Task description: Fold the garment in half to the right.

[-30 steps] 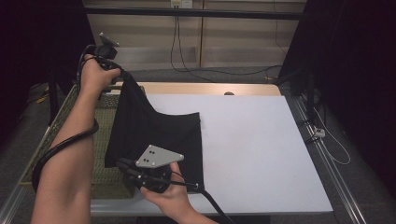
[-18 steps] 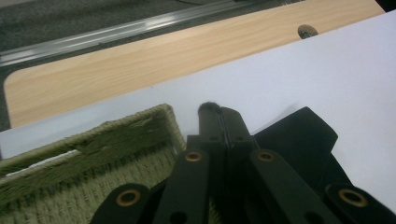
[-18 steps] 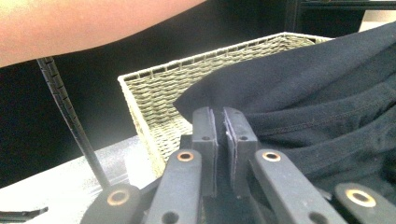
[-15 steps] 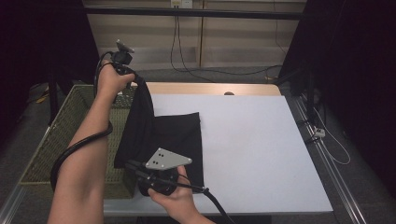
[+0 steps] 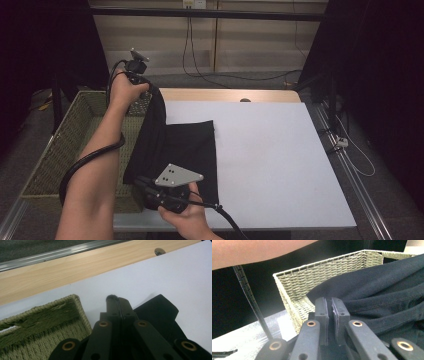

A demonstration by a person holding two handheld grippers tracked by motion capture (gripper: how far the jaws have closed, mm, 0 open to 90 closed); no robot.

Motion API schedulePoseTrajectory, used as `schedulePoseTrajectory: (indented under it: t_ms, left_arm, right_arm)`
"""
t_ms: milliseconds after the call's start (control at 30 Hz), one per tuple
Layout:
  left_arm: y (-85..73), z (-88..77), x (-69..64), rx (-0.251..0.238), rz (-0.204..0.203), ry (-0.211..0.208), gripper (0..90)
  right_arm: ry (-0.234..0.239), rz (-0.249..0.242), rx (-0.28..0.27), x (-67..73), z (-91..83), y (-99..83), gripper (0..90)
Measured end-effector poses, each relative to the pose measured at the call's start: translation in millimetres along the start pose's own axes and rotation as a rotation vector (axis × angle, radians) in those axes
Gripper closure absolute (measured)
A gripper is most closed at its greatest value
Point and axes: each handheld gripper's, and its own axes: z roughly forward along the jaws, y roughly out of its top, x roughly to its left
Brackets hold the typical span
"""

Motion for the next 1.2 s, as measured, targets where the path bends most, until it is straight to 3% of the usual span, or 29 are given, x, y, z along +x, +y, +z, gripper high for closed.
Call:
schedulePoseTrajectory:
  t_ms: [33,100,167,200,500,733,1200]
  left_arm:
    - [0.2,0.8,1.0,0.005,0.028,-0.001,89.0]
    - [-0.6,2.9,-1.4,0.005,0.010,0.003,89.0]
    - [-0.5,4.1,-1.0,0.011,0.027,-0.005,89.0]
    - [-1.3,5.3,-3.0,0.005,0.011,0.003,89.0]
    - [-2.0,11.8,-9.8,-0.003,0.012,-0.012,89.0]
    - [1.4,17.9,-16.2,-0.002,0.030,-0.004,88.9]
    - [8.4,40.8,-32.4,0.012,0.048,-0.038,88.9]
  right_arm:
    - [-0.003,0.004,0.003,0.5,-0.3,-0.7,84.6]
    - [-0.004,0.001,0.000,-0.5,-0.4,-2.9,84.6]
    - [-0.005,0.010,0.001,-0.8,-0.9,-5.3,84.6]
    - [-0.008,0.014,0.006,-0.4,-1.4,-6.2,84.6]
    - [-0.017,-0.001,0.014,-1.2,-6.7,-5.7,84.6]
    - [-0.035,0.003,0.016,-4.7,-12.5,-7.0,84.5]
    - [-0.072,0.008,0.018,-13.7,-27.8,-8.8,84.6]
